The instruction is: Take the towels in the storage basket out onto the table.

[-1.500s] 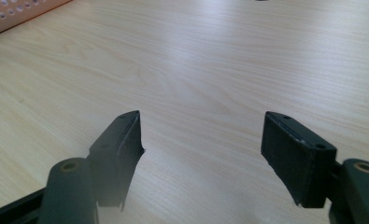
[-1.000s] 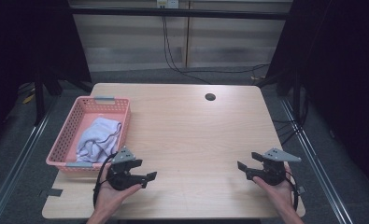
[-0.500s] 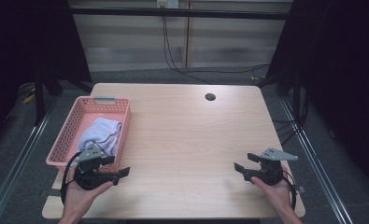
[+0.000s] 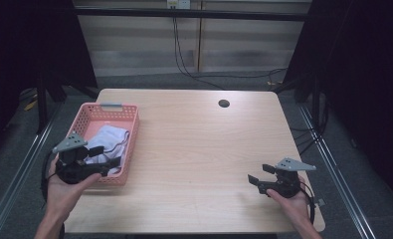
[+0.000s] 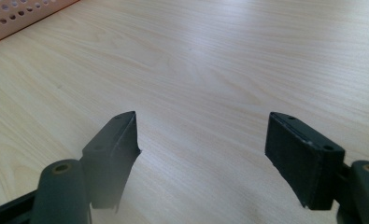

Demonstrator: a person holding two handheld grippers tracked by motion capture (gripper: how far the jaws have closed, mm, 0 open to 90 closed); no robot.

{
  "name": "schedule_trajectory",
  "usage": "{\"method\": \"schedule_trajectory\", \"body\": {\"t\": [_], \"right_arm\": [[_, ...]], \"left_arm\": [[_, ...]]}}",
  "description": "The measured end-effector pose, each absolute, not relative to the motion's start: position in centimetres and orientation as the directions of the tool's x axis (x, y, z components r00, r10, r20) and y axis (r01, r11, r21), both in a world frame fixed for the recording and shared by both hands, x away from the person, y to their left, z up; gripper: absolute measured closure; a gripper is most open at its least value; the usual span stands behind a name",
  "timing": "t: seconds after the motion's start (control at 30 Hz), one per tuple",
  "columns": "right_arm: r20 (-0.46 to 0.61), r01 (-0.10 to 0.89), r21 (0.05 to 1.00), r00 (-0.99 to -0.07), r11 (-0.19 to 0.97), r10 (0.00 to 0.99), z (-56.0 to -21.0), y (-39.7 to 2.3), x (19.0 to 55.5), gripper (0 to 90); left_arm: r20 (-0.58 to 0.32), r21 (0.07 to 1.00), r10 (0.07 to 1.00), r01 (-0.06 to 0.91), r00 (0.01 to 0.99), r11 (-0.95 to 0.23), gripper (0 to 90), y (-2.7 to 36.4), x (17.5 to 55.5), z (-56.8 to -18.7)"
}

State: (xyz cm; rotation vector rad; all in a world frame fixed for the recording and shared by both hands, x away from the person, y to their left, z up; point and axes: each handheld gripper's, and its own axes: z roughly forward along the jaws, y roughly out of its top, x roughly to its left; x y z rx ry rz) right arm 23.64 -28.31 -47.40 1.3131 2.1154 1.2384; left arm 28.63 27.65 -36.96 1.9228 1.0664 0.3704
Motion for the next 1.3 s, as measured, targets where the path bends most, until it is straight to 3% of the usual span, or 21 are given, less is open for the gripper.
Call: {"method": "schedule_trajectory", "body": {"t": [0.3, 0.5, 0.57, 0.93, 1.03, 1.3], "right_arm": [[0.147, 0.547, 0.816, -0.51, 0.187, 0.848, -47.5, -28.2, 23.7, 24.7], [0.147, 0.552, 0.812, -0.51, 0.191, 0.847, -47.6, -28.1, 23.9, 24.1], [0.137, 0.555, 0.807, -0.506, 0.2, 0.852, -47.7, -28.0, 23.9, 23.9], [0.136, 0.561, 0.801, -0.51, 0.209, 0.849, -47.8, -27.8, 24.1, 23.3], [0.13, 0.551, 0.807, -0.516, 0.212, 0.847, -47.8, -27.7, 24.0, 23.3], [0.131, 0.553, 0.805, -0.521, 0.216, 0.843, -47.8, -27.6, 24.0, 23.3]], "left_arm": [[-0.154, 0.701, 0.834, 0.654, 0.53, -0.286, 15.9, 30.5, 33.4, -37.8], [-0.149, 0.65, 0.859, 0.703, 0.49, -0.289, 17.2, 31.6, 35.9, -39.0], [-0.122, 0.657, 0.868, 0.695, 0.481, -0.293, 17.4, 31.6, 36.3, -39.4], [-0.192, 0.538, 0.862, 0.785, 0.469, -0.307, 15.4, 31.1, 39.3, -42.7], [-0.156, 0.477, 0.863, 0.802, 0.48, -0.36, 13.4, 30.2, 40.0, -43.3], [-0.121, 0.422, 0.861, 0.811, 0.493, -0.405, 9.9, 30.0, 40.8, -44.0]]}}
